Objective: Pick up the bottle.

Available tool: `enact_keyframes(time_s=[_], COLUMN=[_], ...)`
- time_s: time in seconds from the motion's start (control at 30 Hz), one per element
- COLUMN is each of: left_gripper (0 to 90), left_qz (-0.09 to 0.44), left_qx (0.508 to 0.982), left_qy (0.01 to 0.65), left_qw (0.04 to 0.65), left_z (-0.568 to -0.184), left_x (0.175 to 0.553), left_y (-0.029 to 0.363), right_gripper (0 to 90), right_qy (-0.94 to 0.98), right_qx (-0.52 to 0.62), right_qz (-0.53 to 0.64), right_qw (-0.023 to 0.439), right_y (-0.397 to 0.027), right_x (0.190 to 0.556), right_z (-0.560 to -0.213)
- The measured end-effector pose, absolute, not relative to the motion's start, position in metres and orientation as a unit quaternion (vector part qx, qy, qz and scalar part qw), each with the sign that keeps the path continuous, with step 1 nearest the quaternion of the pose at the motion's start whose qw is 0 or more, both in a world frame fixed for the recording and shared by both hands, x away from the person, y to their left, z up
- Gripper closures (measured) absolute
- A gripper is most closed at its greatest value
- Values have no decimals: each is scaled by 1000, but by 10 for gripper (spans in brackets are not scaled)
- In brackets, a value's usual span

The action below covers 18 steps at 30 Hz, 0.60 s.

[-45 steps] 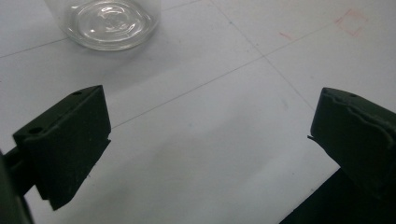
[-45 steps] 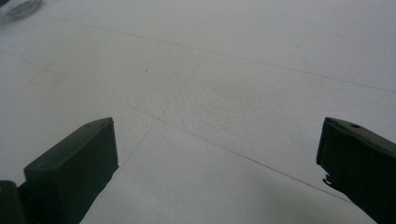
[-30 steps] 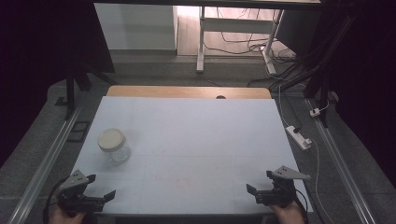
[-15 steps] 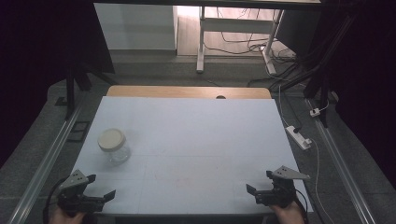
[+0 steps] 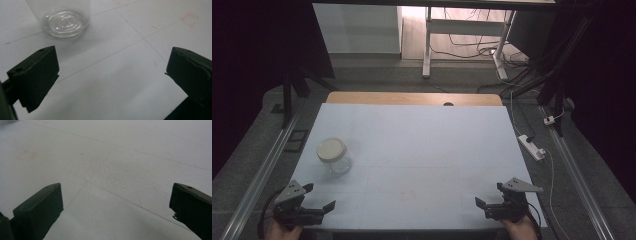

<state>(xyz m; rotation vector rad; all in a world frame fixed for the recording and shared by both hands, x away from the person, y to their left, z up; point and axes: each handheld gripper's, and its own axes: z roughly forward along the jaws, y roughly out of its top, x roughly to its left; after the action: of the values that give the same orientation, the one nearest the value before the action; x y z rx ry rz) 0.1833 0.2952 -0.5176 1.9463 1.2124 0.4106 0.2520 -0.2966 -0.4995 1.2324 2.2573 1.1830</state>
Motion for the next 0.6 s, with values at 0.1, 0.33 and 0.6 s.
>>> enact_keyframes(time_s=[0.1, 0.33, 0.6], left_gripper=[0, 0, 0], left_qz=[167, 172, 156], left_qx=[766, 767, 768], left_qy=[478, 474, 469], left_qw=[397, 397, 408], left_z=[-516, -515, -518], left_x=[185, 189, 199], left_y=[295, 297, 299], right_gripper=[0, 0, 0], right_qy=[788, 790, 792], right_qx=[430, 427, 425], right_qz=[413, 410, 408], right_qw=[156, 159, 160], right_y=[-297, -296, -295], right_x=[252, 252, 252], right_z=[-499, -500, -500])
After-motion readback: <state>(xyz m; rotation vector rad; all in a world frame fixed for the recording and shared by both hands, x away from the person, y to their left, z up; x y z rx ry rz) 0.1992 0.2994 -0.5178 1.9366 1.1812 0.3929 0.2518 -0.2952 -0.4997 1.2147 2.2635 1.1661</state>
